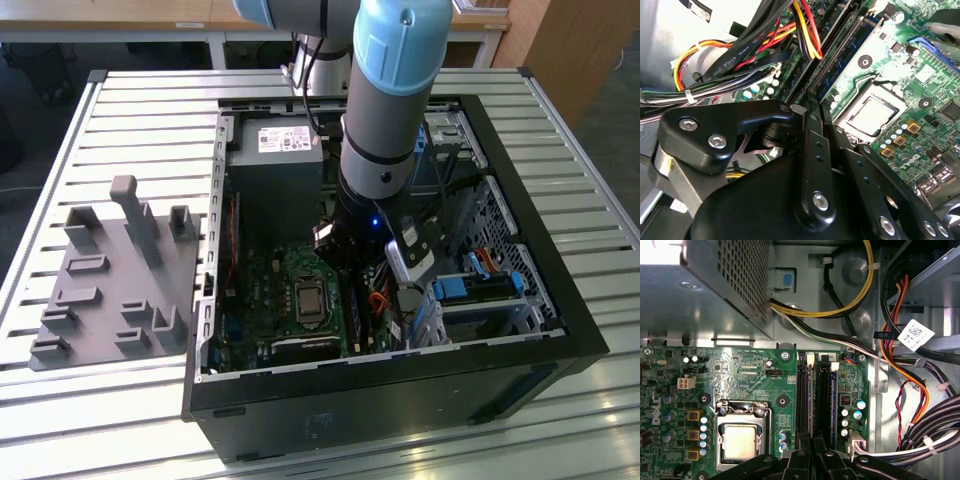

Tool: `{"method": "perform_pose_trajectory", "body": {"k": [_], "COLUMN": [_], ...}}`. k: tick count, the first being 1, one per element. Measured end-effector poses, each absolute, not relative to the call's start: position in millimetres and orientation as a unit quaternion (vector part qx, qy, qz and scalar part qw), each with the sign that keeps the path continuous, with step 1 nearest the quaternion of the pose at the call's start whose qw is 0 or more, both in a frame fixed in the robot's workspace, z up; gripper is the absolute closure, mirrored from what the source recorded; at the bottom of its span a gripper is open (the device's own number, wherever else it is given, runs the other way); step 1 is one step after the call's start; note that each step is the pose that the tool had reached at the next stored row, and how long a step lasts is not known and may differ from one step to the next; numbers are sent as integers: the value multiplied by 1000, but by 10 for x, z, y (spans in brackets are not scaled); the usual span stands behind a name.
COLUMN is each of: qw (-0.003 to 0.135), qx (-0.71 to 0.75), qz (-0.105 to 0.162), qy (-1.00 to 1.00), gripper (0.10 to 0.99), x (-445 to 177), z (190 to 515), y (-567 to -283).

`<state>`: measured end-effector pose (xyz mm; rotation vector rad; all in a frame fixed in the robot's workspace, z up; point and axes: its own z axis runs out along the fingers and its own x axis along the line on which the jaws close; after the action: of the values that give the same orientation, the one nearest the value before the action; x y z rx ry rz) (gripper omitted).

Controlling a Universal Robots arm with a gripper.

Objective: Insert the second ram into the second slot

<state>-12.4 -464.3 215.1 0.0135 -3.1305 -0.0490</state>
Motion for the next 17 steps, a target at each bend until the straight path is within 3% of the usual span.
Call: {"method": "perform_pose_trajectory", "body": {"k": [17], "qw": [5], "qx": [4], "qz": [-15], "qy": [-1000], "gripper": [949], "x": [-124], "z": [2181], "y": [-4641]}}
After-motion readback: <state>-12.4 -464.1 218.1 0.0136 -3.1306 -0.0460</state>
